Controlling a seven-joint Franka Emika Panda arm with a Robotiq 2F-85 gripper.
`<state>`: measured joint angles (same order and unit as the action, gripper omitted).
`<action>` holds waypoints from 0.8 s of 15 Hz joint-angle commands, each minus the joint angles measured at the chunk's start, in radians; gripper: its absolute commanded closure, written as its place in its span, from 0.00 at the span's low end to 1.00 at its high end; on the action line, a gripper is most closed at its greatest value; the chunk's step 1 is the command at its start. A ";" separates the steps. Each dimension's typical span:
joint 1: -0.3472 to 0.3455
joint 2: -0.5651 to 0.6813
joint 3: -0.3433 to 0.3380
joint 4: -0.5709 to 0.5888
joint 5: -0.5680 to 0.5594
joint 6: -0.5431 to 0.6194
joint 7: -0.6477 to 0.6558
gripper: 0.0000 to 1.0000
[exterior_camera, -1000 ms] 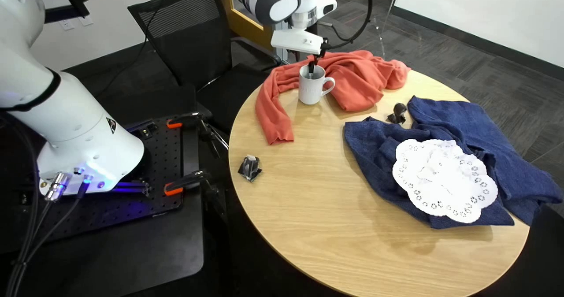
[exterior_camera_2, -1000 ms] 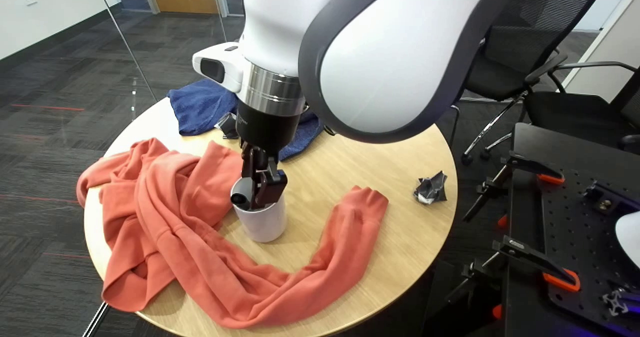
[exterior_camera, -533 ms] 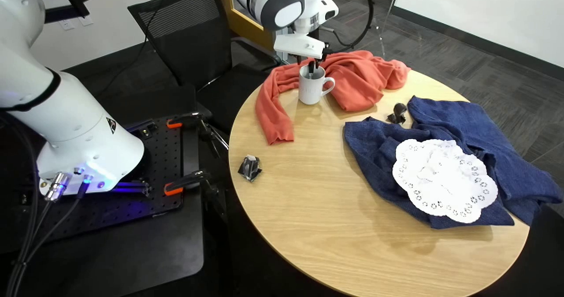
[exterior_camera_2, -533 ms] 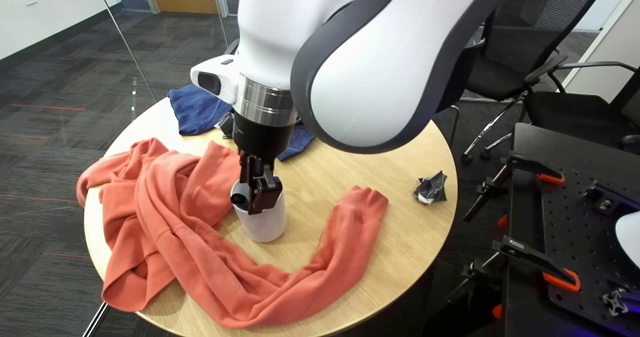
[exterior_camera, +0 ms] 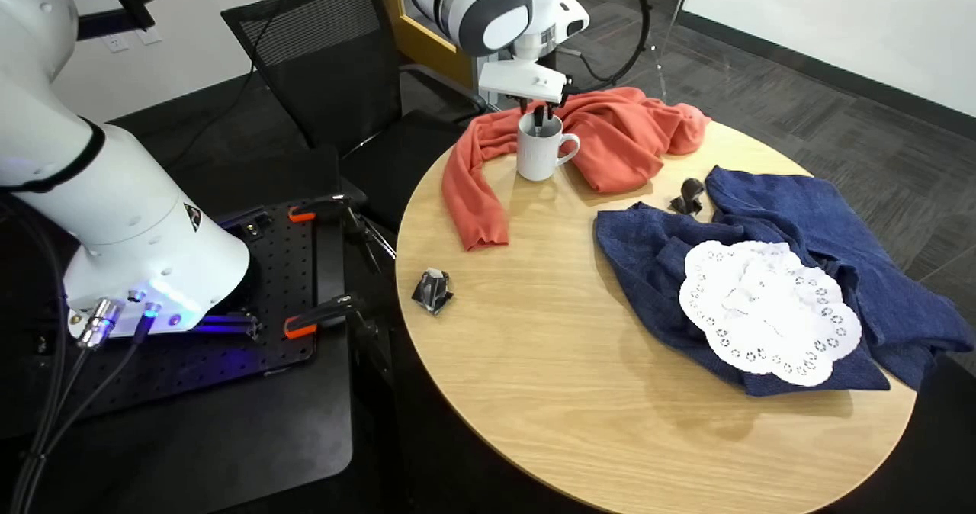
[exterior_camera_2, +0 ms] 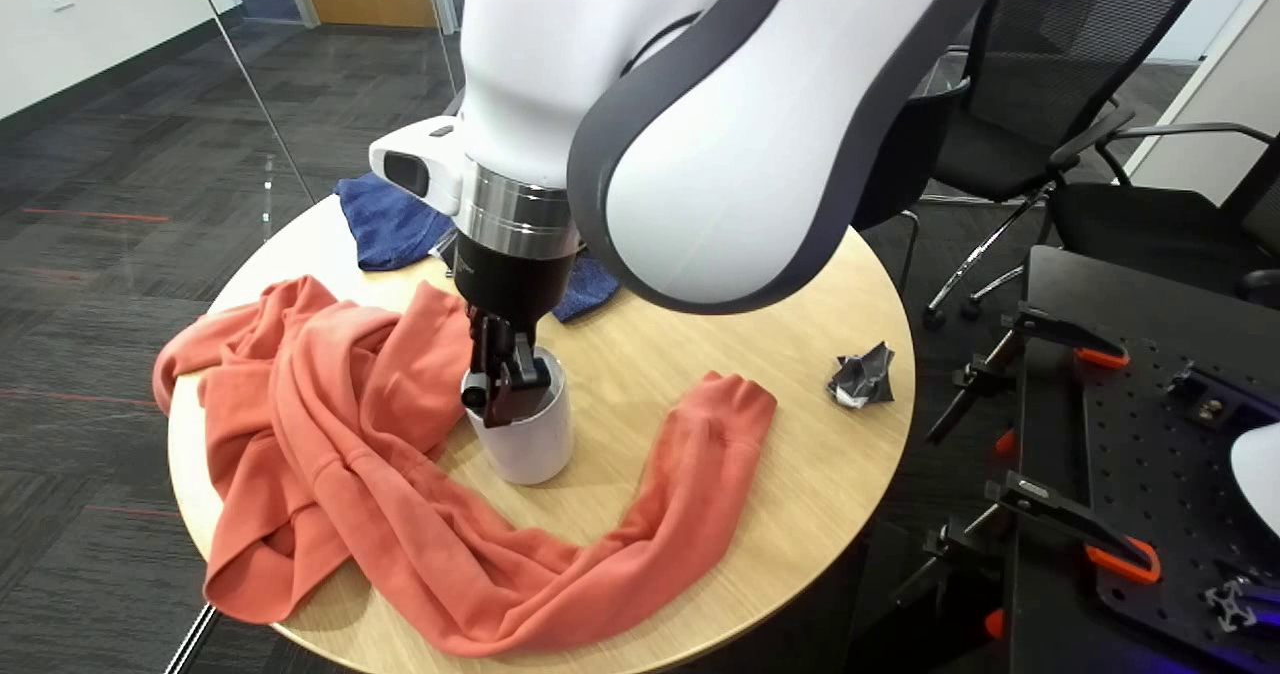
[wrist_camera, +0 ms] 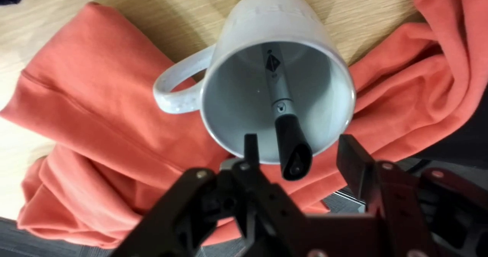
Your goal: Remove the marker from the cup and put it on the table
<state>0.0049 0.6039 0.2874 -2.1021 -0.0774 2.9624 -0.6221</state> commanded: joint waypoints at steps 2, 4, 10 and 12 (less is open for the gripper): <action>-0.001 0.020 -0.004 0.028 -0.039 0.014 0.043 0.53; -0.001 0.025 -0.004 0.033 -0.039 0.014 0.043 0.58; 0.002 0.024 -0.009 0.033 -0.041 0.017 0.048 0.95; 0.007 0.003 -0.018 0.017 -0.043 0.023 0.057 0.95</action>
<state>0.0049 0.6243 0.2857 -2.0784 -0.0802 2.9631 -0.6214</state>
